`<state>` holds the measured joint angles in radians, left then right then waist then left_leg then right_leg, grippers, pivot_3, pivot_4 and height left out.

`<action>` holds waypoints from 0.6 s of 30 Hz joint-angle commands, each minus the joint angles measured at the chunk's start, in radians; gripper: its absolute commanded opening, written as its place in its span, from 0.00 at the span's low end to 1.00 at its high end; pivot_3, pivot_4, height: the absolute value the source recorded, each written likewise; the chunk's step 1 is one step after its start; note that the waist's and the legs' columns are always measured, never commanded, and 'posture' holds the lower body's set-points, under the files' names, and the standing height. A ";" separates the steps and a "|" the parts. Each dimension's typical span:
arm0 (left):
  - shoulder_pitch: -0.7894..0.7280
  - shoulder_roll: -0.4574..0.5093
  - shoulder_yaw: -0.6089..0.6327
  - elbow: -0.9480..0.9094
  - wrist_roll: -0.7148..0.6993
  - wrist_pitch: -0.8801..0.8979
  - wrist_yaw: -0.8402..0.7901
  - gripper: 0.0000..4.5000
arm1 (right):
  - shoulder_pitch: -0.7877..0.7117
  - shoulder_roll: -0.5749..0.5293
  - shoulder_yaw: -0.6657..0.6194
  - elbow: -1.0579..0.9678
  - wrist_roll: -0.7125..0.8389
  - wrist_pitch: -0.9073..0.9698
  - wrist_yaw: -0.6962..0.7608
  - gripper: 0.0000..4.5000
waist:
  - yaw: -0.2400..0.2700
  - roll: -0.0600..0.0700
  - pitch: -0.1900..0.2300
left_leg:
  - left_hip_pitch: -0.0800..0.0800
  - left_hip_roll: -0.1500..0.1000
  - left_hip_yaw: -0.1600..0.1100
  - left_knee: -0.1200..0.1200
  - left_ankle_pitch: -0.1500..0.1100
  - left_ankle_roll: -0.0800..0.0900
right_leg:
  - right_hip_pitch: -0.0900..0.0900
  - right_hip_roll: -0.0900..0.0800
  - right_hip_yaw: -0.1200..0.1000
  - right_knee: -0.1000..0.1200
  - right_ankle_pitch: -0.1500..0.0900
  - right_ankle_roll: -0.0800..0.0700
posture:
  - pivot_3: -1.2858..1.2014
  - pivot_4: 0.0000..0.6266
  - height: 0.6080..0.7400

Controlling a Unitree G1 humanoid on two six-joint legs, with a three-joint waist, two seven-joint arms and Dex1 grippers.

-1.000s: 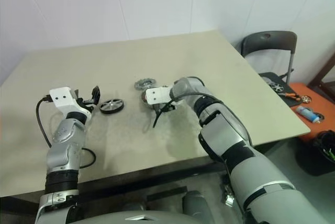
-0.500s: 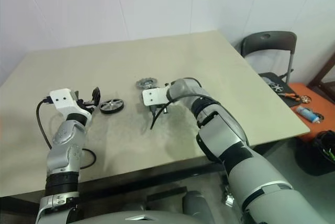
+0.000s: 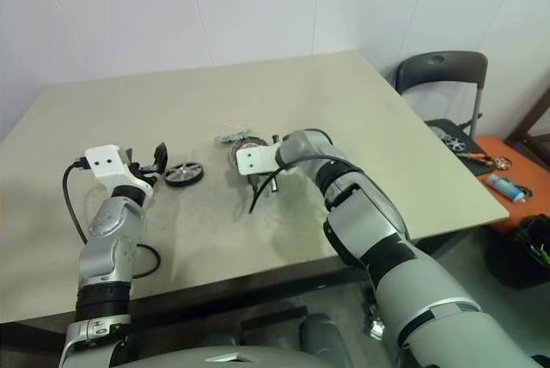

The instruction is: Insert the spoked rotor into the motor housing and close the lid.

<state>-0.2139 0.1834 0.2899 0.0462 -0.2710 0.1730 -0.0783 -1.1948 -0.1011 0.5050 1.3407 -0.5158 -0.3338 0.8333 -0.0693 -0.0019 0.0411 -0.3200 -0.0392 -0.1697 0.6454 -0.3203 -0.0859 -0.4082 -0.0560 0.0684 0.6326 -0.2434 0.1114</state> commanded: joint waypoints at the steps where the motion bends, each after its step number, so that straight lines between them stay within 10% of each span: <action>1: -0.025 0.007 0.004 -0.025 -0.002 -0.003 0.003 0.91 | -0.041 -0.002 -0.019 -0.025 0.016 -0.007 0.051 0.01 | 0.000 0.000 0.000 | 0.000 0.000 0.000 0.000 0.000 0.000 | 0.000 0.000 0.000 0.000 0.000 0.000 | 0.52 0.00 1.00; 18: -0.046 0.001 -0.015 0.008 0.002 -0.011 -0.017 0.91 | 0.165 -0.178 -0.077 -0.540 0.217 0.300 0.712 0.01 | 0.004 0.000 0.000 | -0.001 0.000 0.000 0.000 0.000 0.000 | 0.000 -0.001 -0.001 -0.001 0.000 0.000 | 0.52 0.00 1.00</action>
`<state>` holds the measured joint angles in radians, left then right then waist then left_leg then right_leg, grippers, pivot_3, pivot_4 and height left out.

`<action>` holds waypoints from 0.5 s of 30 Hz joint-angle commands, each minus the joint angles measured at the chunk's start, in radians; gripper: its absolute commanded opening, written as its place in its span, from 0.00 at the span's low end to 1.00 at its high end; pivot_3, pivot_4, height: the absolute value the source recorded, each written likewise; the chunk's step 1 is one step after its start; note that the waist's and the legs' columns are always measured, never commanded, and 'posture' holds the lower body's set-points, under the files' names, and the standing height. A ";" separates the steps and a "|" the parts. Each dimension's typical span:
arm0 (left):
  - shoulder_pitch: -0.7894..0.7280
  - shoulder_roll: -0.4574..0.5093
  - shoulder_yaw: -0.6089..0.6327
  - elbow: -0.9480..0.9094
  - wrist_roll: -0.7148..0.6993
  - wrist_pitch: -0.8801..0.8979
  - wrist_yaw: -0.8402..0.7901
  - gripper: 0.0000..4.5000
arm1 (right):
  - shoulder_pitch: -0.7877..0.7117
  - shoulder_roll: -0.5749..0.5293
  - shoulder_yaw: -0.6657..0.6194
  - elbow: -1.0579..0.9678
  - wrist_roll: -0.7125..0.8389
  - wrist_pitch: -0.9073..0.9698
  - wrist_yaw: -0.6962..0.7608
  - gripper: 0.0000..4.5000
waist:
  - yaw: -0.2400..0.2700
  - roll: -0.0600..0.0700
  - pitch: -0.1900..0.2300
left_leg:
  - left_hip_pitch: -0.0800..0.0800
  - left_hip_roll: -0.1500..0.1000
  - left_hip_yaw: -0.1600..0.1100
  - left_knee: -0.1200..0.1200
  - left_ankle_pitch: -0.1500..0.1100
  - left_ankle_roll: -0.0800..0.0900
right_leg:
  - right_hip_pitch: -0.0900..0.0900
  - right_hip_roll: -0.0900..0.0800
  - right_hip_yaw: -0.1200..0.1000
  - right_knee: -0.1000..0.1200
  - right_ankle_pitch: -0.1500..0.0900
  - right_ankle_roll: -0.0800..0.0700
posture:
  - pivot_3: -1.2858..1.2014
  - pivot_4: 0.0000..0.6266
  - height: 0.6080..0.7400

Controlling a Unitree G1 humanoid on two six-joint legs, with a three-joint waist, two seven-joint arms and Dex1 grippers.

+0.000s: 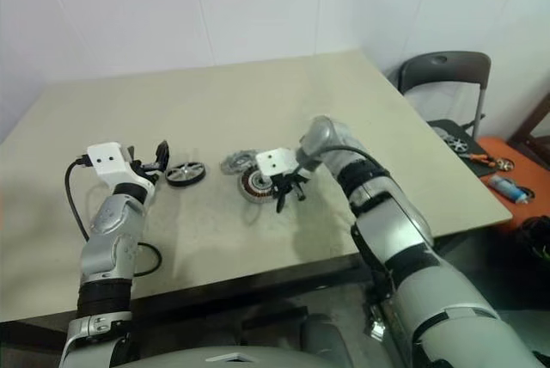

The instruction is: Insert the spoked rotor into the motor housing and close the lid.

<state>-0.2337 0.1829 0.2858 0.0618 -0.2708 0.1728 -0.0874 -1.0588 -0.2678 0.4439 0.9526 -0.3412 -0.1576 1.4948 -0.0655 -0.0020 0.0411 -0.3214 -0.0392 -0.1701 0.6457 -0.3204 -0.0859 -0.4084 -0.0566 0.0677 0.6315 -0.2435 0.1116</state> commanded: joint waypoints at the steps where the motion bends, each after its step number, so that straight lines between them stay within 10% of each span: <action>1: -0.029 0.003 -0.012 -0.004 0.002 -0.011 -0.011 0.91 | 0.055 -0.017 -0.016 -0.213 0.053 0.184 0.059 0.01 | 0.000 0.000 0.000 | 0.000 0.000 0.000 0.000 0.000 0.000 | 0.000 0.000 0.000 0.000 0.000 0.000 | 0.52 0.00 1.00; 8: -0.040 0.005 -0.024 0.013 0.002 -0.010 -0.023 0.91 | 0.188 -0.063 0.006 -0.589 0.105 0.614 0.116 0.01 | 0.025 0.000 0.000 | 0.000 0.000 0.000 0.000 0.000 0.000 | 0.000 0.000 0.000 0.000 0.000 0.000 | 0.52 0.00 1.00; 15: -0.056 0.002 -0.036 0.033 0.003 -0.013 -0.027 0.91 | 0.185 -0.068 0.046 -0.604 0.107 0.659 0.037 0.01 | 0.030 -0.001 0.000 | 0.000 0.000 0.000 0.001 0.000 0.000 | 0.000 0.000 0.000 0.000 0.000 0.000 | 0.52 0.00 1.00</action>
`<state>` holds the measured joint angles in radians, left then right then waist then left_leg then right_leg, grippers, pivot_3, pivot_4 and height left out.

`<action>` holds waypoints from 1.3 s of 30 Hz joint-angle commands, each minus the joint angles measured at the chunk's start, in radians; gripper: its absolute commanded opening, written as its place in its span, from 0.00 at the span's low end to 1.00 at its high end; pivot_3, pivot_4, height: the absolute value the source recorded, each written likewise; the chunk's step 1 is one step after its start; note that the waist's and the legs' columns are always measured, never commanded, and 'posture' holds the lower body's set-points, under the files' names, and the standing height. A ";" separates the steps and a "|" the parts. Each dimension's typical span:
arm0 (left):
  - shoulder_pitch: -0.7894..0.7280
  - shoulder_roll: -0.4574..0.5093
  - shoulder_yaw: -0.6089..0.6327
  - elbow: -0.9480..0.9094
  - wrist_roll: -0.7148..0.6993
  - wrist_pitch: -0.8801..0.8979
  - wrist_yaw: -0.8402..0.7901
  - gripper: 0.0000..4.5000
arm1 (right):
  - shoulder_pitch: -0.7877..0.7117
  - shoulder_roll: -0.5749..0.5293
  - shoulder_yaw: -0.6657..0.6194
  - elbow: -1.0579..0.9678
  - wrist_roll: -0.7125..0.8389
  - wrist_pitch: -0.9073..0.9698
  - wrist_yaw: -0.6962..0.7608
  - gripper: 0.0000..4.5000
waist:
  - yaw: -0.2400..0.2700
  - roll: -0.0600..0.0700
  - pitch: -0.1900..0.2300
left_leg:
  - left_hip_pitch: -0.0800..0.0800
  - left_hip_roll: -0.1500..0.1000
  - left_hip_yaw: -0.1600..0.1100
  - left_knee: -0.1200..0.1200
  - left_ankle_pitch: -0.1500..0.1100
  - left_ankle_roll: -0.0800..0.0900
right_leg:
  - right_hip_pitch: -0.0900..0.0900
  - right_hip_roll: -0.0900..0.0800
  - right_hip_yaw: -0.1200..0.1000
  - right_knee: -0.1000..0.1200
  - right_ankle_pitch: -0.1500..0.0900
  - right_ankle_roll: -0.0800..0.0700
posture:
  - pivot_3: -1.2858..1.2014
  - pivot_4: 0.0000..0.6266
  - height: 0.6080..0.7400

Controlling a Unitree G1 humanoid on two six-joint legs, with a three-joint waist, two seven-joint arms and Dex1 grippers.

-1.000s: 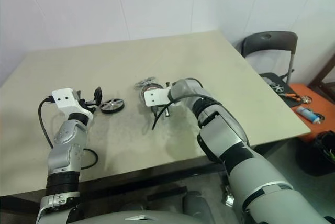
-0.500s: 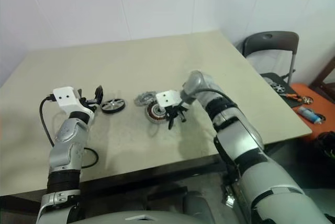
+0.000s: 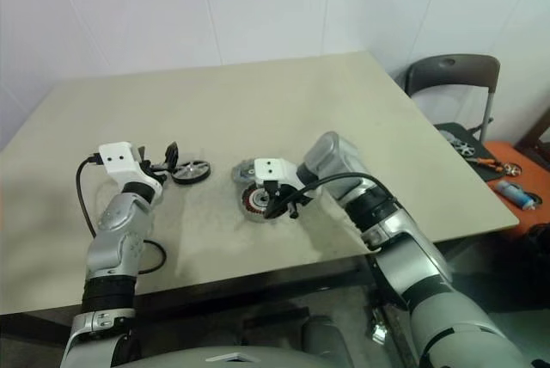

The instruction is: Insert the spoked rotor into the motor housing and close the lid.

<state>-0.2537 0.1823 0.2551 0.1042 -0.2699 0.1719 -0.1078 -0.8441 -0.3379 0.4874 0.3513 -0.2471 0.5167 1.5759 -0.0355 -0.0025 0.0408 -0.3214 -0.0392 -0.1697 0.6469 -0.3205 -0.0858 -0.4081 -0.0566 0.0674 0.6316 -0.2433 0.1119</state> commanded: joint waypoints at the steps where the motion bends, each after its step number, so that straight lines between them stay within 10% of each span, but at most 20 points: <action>1: -0.038 0.003 -0.006 -0.009 0.002 -0.012 -0.007 0.91 | -0.033 0.003 0.005 0.017 0.010 -0.044 -0.069 0.01 | -0.001 0.000 0.000 | 0.000 0.000 0.000 0.000 0.000 0.000 | 0.000 0.000 0.000 0.000 0.000 0.000 | 0.52 0.00 1.00; 3: -0.041 0.004 -0.007 -0.007 0.001 -0.012 -0.008 0.91 | -0.038 0.002 0.011 0.061 0.000 -0.112 -0.118 0.01 | -0.002 0.000 0.000 | 0.001 0.000 0.000 0.000 0.000 0.000 | 0.001 0.000 0.000 0.000 0.000 0.001 | 0.52 0.00 1.00; 8: -0.035 0.012 -0.001 -0.015 -0.002 -0.009 -0.011 0.91 | -0.055 -0.009 0.041 0.084 0.013 -0.072 -0.089 0.37 | -0.007 0.000 0.000 | 0.002 0.000 0.000 0.001 0.001 -0.001 | 0.003 0.000 0.000 0.000 0.002 0.002 | 0.52 0.00 1.00; 21: -0.083 0.019 -0.007 0.044 0.001 -0.018 -0.032 0.91 | -0.070 -0.175 -0.022 -0.269 0.261 0.120 0.022 0.37 | 0.000 0.000 0.000 | 0.000 0.000 0.000 0.001 0.001 -0.001 | 0.002 0.000 0.000 -0.003 0.004 0.002 | 0.52 0.00 1.00; 32: -0.123 0.044 0.002 0.077 -0.007 -0.016 -0.069 0.91 | 0.078 -0.102 -0.304 0.110 0.163 -0.237 -0.758 0.37 | 0.027 -0.002 0.000 | 0.000 0.000 0.001 0.000 0.001 -0.001 | 0.002 0.000 0.000 -0.004 0.004 0.002 | 0.52 0.00 1.00; 39: -0.161 0.073 -0.010 0.091 0.000 0.003 -0.096 0.91 | 0.166 -0.006 -0.407 0.124 0.219 -0.153 -0.973 0.37 | 0.017 -0.001 0.000 | -0.001 0.000 0.003 0.000 0.001 -0.001 | 0.000 0.000 0.002 -0.003 0.004 0.002 | 0.52 0.00 1.00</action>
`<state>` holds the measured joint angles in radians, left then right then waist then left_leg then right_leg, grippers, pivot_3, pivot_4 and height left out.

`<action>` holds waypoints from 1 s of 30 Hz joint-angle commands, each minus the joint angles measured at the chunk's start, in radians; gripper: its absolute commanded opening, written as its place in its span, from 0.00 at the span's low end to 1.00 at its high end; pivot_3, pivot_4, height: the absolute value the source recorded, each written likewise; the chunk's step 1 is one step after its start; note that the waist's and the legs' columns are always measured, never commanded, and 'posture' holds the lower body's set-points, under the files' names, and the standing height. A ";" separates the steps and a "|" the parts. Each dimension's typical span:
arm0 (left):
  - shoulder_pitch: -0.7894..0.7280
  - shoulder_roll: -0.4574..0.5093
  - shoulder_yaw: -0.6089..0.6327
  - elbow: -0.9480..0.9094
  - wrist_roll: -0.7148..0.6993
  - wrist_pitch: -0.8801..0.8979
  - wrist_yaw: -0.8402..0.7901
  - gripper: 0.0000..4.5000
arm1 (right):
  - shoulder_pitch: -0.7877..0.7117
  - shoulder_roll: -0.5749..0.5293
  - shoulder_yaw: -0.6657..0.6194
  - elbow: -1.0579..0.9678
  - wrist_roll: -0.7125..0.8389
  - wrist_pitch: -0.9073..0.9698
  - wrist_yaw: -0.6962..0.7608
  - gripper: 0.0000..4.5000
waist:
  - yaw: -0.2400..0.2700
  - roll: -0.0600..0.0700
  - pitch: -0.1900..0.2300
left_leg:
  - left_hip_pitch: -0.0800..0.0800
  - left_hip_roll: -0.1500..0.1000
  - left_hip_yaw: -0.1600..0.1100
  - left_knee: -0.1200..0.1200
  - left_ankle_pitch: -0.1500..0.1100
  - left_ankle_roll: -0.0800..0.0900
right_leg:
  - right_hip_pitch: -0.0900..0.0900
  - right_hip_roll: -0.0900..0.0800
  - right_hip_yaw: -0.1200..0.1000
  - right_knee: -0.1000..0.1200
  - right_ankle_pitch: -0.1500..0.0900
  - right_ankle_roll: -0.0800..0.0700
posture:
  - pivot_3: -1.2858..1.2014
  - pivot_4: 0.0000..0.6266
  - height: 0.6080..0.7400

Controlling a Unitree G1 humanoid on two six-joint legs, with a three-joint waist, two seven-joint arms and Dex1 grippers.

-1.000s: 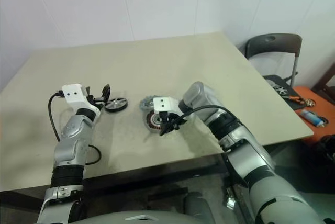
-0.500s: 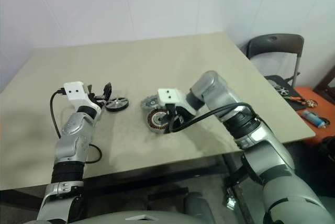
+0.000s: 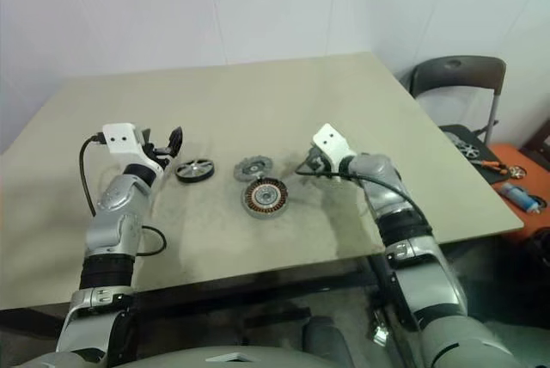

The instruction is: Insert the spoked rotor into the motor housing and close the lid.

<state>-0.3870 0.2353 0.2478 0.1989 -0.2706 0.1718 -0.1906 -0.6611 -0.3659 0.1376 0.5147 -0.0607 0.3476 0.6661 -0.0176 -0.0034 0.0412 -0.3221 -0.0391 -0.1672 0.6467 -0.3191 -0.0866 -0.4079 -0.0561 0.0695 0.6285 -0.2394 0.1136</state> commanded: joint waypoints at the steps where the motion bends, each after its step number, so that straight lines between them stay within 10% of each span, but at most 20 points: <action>1: -0.031 0.022 -0.004 0.000 0.003 0.005 -0.017 0.91 | -0.010 0.031 -0.061 -0.044 0.035 0.023 -0.080 0.37 | 0.000 0.000 0.000 | 0.000 0.000 0.000 0.000 0.000 0.000 | 0.000 0.000 0.000 0.000 0.000 0.000 | 0.52 0.00 1.00; 13: -0.023 0.008 -0.033 -0.034 0.012 0.028 -0.022 0.91 | -0.080 0.043 -0.164 0.229 0.024 -0.085 -0.382 0.37 | 0.000 0.000 0.000 | 0.001 0.000 0.000 0.000 0.000 0.001 | 0.002 0.000 0.000 0.000 0.000 0.000 | 0.52 0.00 1.00; 30: -0.003 0.000 -0.039 -0.053 0.011 0.038 -0.025 0.91 | -0.186 0.194 -0.167 0.426 0.043 -0.198 -0.450 0.37 | -0.052 0.000 0.000 | 0.002 0.000 0.000 0.000 0.000 0.001 | 0.002 0.001 0.001 0.001 0.000 0.000 | 0.52 0.00 1.00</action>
<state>-0.3854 0.2267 0.2082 0.1900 -0.2614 0.2138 -0.2143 -0.8004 -0.1681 -0.0123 0.9494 -0.0270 0.1784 0.2218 -0.0692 -0.0031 0.0411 -0.3202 -0.0386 -0.1677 0.6468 -0.3193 -0.0858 -0.4063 -0.0551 0.0704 0.6292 -0.2393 0.1135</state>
